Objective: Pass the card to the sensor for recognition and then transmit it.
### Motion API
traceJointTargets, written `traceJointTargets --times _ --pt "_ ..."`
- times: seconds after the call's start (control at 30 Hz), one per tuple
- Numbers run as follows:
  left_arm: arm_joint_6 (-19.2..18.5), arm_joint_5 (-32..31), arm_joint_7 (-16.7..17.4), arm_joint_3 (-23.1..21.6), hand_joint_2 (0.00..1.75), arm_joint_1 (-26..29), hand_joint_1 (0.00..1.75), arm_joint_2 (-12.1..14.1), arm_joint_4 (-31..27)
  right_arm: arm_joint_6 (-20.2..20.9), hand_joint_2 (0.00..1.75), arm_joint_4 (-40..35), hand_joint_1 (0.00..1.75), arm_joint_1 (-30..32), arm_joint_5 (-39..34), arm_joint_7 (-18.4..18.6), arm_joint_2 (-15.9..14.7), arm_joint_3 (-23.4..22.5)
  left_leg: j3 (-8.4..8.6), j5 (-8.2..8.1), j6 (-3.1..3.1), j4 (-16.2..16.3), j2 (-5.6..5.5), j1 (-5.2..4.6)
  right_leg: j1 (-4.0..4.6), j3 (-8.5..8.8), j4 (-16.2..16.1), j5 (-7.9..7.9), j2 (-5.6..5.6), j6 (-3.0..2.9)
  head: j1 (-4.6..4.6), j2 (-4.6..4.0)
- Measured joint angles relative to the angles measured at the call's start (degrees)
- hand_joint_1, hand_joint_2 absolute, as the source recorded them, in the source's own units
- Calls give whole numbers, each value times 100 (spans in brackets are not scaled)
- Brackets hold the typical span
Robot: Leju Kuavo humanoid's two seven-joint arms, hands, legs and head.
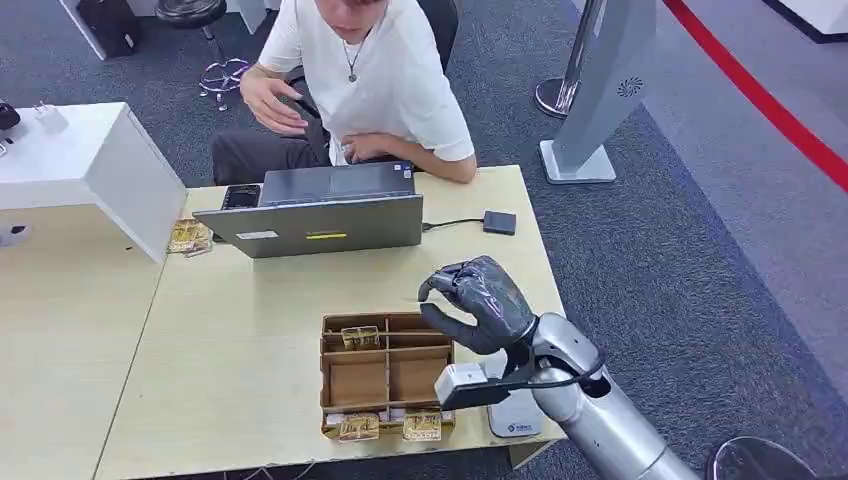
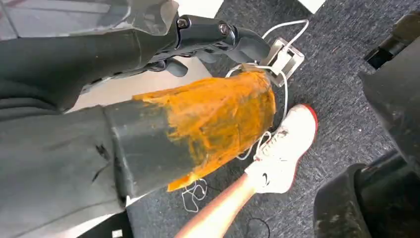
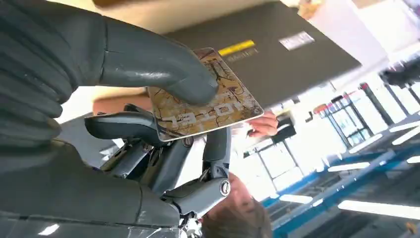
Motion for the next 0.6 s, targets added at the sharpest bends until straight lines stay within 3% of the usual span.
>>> traceJointTargets --times 0.2,0.6 --pt "-2 0 -57 -135 0 -47 0 -15 0 50 175 -65 175 -277 -79 11 262 -41 0 5 0 0 1 0 0 0 1 1 0 -1 0 0" --pt "-9 0 -236 -352 0 -155 0 -61 0 -107 175 197 175 -978 295 456 811 39 0 11 3 0 0 0 0 0 3 6 -1 -4 0 0"
